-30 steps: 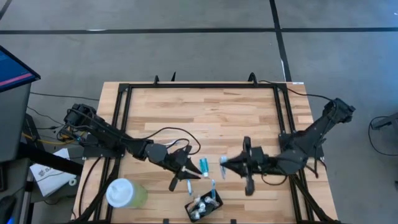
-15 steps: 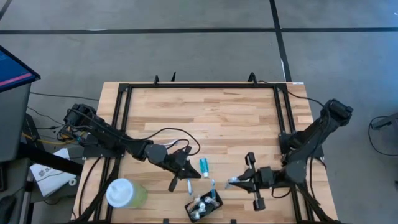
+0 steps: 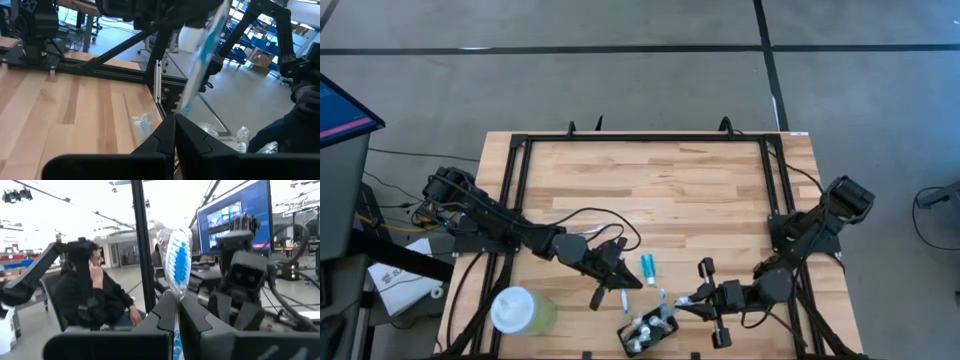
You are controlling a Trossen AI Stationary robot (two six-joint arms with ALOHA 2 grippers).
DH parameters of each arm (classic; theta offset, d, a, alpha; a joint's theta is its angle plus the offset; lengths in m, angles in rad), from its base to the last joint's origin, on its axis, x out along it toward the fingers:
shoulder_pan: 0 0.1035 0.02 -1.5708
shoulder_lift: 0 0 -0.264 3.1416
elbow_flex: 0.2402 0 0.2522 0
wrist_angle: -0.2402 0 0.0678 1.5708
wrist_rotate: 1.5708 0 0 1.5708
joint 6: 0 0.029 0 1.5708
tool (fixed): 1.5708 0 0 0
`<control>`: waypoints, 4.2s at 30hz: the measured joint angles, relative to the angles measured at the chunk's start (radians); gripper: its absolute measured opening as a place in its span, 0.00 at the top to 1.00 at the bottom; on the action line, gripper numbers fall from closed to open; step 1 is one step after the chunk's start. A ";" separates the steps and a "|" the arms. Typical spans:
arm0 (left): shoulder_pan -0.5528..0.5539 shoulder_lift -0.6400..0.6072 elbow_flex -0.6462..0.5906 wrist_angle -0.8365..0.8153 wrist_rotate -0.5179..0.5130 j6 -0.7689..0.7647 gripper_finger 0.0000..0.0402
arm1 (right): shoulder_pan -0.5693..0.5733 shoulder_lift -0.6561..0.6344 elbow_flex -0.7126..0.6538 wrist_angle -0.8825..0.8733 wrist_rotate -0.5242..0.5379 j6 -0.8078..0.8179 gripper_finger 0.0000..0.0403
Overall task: Pick & Place toothbrushing station
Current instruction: Put the top blue toothbrush into the black wire organizer, then put the violet toothbrush into the black wire organizer
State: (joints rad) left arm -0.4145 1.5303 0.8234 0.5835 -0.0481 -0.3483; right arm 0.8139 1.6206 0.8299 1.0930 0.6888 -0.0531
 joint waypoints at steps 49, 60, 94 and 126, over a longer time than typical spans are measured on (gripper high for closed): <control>-0.003 0.000 -0.001 0.000 0.018 -0.105 1.00 | -0.092 0.168 -0.146 0.107 -0.143 0.159 1.00; -0.003 0.000 -0.001 0.000 0.017 -0.105 1.00 | -0.093 0.168 -0.146 0.049 -0.150 0.185 1.00; -0.003 0.000 -0.001 -0.003 0.018 -0.105 1.00 | -0.101 0.323 -0.121 0.132 -0.164 0.322 0.78; 0.097 0.000 -0.001 -0.020 -0.039 -0.535 1.00 | -0.079 -0.160 -0.121 -0.614 -0.168 0.783 0.50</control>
State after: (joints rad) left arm -0.3173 1.5302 0.8227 0.5636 -0.0874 -0.8834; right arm 0.7354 1.4609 0.7094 0.4789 0.5213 0.7304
